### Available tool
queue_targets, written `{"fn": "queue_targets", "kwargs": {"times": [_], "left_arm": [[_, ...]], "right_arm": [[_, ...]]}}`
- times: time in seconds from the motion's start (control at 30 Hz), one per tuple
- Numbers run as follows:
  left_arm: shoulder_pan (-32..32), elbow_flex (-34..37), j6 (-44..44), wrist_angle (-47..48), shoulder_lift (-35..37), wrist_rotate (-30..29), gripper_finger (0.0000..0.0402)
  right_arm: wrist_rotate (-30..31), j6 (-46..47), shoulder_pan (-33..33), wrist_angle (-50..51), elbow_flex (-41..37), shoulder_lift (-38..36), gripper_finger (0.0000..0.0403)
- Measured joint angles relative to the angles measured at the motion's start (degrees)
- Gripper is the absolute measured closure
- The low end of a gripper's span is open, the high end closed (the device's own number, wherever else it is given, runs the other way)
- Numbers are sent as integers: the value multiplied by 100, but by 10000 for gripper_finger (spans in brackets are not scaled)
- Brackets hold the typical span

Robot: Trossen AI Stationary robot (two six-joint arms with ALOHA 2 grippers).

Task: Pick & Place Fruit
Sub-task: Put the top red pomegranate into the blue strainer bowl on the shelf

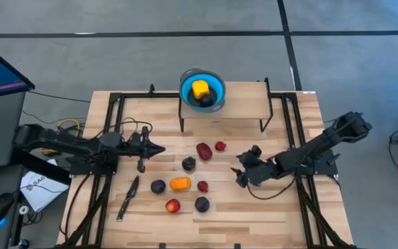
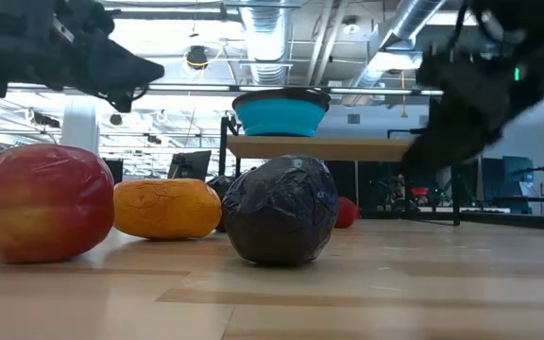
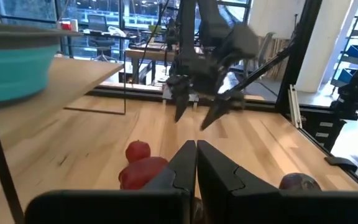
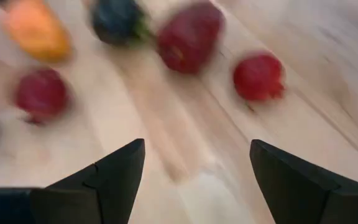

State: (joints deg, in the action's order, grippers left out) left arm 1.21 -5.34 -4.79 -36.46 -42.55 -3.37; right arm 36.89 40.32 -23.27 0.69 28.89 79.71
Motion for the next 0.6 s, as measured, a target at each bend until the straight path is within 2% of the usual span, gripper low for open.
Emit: {"fn": "queue_targets", "kwargs": {"times": [0.1, 0.2, 0.4, 0.6], "left_arm": [[0, -2, -6, -323, -396, -16, 394], [0, -2, -14, -574, -674, -14, 394], [0, -4, -126, -795, -941, -13, 394], [0, -4, -196, -831, -939, -11, 394]], "right_arm": [[-421, -461, 576, -801, -410, 53, 117], [-1182, -1224, 1346, -1595, -711, 164, 114], [-2630, -2686, 2780, -2631, -756, 706, 77], [-3557, -3592, 3409, -4065, -750, 1585, 49]]}}
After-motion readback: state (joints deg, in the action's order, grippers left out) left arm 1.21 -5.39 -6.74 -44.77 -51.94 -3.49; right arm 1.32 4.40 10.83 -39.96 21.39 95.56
